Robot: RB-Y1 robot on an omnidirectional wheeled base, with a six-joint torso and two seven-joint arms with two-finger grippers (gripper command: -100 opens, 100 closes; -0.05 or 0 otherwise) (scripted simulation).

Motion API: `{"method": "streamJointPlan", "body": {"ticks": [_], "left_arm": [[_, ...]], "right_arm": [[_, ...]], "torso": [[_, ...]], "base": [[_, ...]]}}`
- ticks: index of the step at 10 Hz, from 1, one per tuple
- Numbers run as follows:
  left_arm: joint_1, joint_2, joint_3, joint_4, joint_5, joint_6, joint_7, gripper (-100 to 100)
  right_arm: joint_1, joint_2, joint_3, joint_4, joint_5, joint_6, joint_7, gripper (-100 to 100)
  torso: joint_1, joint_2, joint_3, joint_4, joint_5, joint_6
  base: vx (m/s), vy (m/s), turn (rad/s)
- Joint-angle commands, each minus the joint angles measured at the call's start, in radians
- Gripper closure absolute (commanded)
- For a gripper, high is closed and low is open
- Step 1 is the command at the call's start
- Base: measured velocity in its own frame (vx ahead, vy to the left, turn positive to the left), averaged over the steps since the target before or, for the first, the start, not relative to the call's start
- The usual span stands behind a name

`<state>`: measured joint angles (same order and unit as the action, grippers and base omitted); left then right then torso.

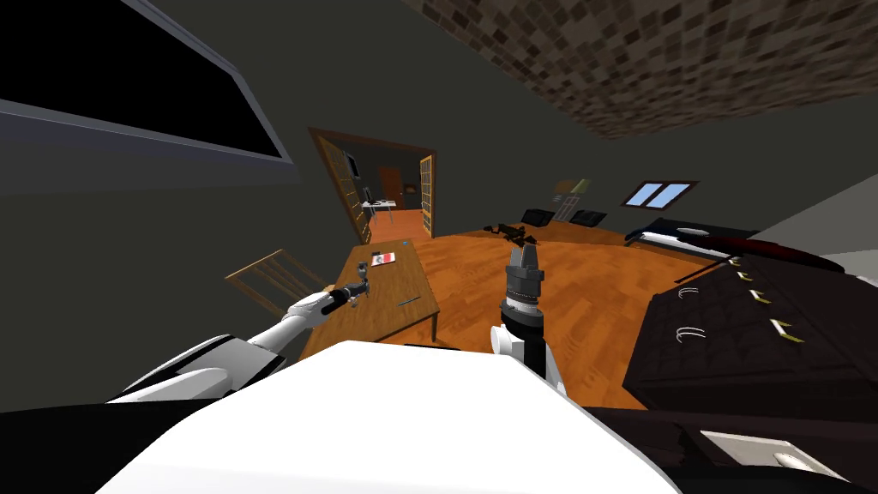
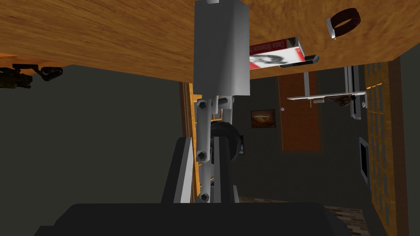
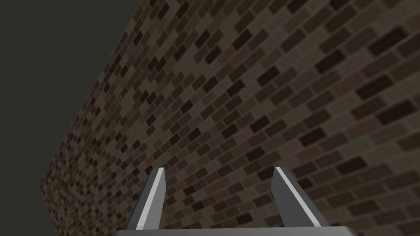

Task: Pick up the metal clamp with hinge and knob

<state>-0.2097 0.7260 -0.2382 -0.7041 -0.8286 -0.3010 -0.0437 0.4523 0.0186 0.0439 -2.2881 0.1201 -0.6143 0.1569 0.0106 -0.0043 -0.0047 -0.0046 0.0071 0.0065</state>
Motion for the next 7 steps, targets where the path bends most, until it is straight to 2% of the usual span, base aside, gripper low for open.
{"method": "streamJointPlan", "body": {"ticks": [1,2,3,4,5,6,7], "left_arm": [[-0.003,-0.002,-0.004,-0.009,-0.036,0.027,0.05,100],[-0.003,-0.002,-0.004,-0.009,-0.036,0.027,0.07,100],[-0.001,-0.005,-0.01,-0.034,-0.083,0.074,0.104,100],[-0.001,-0.005,-0.01,-0.034,-0.091,0.074,0.133,100],[-0.001,-0.005,-0.01,-0.034,-0.091,0.074,0.144,100],[0.0,-0.007,-0.015,-0.058,-0.138,0.121,0.179,100],[0.0,-0.007,-0.015,-0.058,-0.146,0.121,0.205,100]], "right_arm": [[0.0,0.0,0.0,0.0,0.0,0.0,0.0,0],[0.0,0.0,0.0,0.0,0.0,0.0,0.0,0],[0.0,0.0,0.0,0.0,0.0,0.0,0.0,0],[0.0,0.0,0.0,0.0,0.0,0.0,0.0,0],[0.0,0.0,0.0,0.0,0.0,0.0,0.0,0],[0.0,0.0,0.0,0.0,0.0,0.0,0.0,0],[0.0,0.0,0.0,0.0,0.0,0.0,0.0,0]], "torso": [[0.0,0.0,0.0,0.0,0.0,0.0],[0.0,0.0,0.0,0.0,0.0,-0.002],[-0.002,-0.002,-0.001,0.0,-0.001,-0.002],[-0.003,-0.001,-0.001,0.0,-0.001,0.0],[-0.002,-0.002,-0.001,0.0,-0.001,0.0],[-0.002,-0.004,-0.002,0.0,-0.001,-0.001],[-0.002,-0.002,-0.001,0.0,0.0,0.001]], "base": [[-0.109,0.067,-0.106],[-0.049,0.022,0.021],[-0.087,0.032,-0.153],[-0.079,0.049,-0.133],[-0.03,0.029,-0.008],[-0.087,0.038,-0.156],[-0.093,0.046,-0.136]]}}
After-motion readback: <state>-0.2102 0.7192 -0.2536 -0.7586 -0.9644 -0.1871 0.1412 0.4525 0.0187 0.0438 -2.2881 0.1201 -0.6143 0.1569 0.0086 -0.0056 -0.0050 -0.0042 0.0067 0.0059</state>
